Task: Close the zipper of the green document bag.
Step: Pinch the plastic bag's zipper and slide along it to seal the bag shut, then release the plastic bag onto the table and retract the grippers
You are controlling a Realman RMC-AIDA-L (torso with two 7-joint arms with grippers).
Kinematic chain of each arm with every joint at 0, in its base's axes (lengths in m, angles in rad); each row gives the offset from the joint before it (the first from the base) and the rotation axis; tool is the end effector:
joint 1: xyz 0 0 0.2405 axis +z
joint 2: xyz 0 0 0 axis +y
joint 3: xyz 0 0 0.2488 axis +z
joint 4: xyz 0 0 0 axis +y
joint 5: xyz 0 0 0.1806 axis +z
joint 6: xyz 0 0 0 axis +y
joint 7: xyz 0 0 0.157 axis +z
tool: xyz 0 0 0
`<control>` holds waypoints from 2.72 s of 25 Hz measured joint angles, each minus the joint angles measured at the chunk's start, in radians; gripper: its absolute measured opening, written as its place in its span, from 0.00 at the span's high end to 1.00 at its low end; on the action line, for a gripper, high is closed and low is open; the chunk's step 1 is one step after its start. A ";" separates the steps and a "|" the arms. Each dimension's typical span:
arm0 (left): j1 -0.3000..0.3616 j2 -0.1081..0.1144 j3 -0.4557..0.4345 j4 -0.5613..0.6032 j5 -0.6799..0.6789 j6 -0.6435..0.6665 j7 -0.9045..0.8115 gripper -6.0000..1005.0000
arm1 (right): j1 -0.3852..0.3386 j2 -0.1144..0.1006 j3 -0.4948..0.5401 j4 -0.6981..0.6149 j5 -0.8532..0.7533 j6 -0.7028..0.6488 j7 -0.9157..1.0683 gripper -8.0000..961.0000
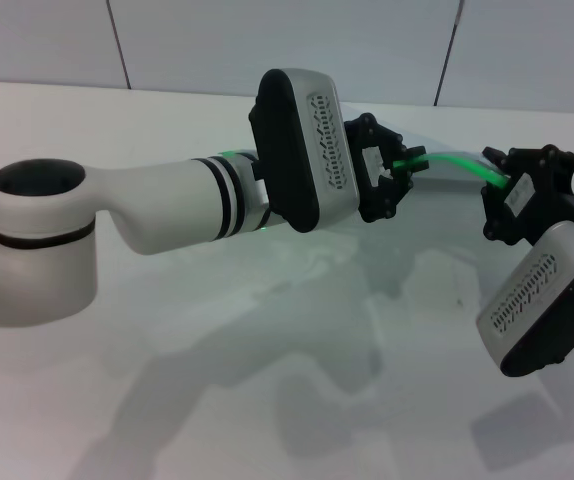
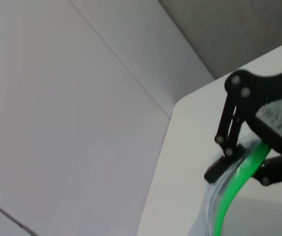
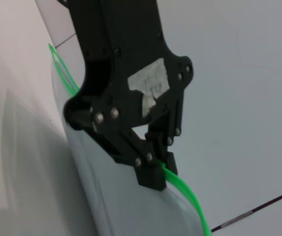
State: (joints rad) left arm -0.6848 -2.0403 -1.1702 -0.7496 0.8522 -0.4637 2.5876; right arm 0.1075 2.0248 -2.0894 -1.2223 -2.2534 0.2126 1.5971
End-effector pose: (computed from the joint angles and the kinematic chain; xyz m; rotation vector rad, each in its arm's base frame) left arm -0.1268 0.3772 -0.0954 -2.4241 0.4592 -0.2723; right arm 0.2157 0.3166 -0.0330 -1.9463 -0.3530 -0.1508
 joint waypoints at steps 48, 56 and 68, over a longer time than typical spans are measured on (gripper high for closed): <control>0.106 0.006 -0.167 0.125 -0.025 0.031 0.004 0.85 | 0.030 0.005 -0.029 0.105 0.127 0.314 -0.002 0.79; 0.102 0.006 -0.169 0.115 -0.181 0.031 0.011 0.83 | 0.180 0.005 -0.289 0.337 0.364 0.805 0.002 0.78; 0.183 0.004 -0.290 0.111 -0.392 -0.249 0.027 0.39 | 0.269 0.003 -0.495 0.434 0.607 1.184 0.291 0.42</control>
State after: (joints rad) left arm -0.5015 -2.0361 -1.4604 -0.6382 0.4601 -0.7129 2.6142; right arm 0.3767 2.0276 -2.5842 -0.7886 -1.6463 1.3963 1.8882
